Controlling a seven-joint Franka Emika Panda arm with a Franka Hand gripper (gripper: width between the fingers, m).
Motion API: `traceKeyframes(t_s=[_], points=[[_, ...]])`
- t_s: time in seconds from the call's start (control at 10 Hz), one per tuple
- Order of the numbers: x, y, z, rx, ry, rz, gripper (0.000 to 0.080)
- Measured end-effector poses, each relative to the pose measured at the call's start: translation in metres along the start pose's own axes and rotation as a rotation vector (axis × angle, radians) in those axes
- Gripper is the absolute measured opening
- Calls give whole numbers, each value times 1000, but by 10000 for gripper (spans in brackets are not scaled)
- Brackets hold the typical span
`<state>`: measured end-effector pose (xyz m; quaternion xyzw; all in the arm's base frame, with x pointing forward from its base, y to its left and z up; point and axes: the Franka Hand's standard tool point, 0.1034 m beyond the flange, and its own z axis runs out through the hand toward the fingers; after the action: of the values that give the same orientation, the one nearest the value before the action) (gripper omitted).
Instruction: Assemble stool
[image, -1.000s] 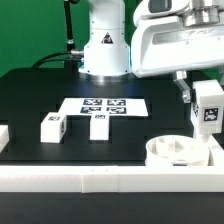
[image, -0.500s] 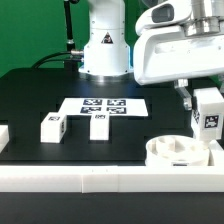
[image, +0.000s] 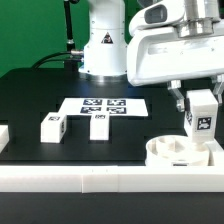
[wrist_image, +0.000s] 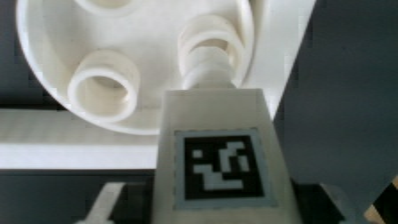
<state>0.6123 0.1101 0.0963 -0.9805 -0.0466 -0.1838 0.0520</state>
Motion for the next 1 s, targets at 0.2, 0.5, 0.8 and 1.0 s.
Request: traceKeyframes(t_s=[0.2,0.5,0.8,1.0], points=[[-3,0,4,0,-5,0,337],[-7,-4,7,3,-10,-6,337],[-6,-6,8,0,36,-10,337],[-6,-6,8,-2,52,-11,337]])
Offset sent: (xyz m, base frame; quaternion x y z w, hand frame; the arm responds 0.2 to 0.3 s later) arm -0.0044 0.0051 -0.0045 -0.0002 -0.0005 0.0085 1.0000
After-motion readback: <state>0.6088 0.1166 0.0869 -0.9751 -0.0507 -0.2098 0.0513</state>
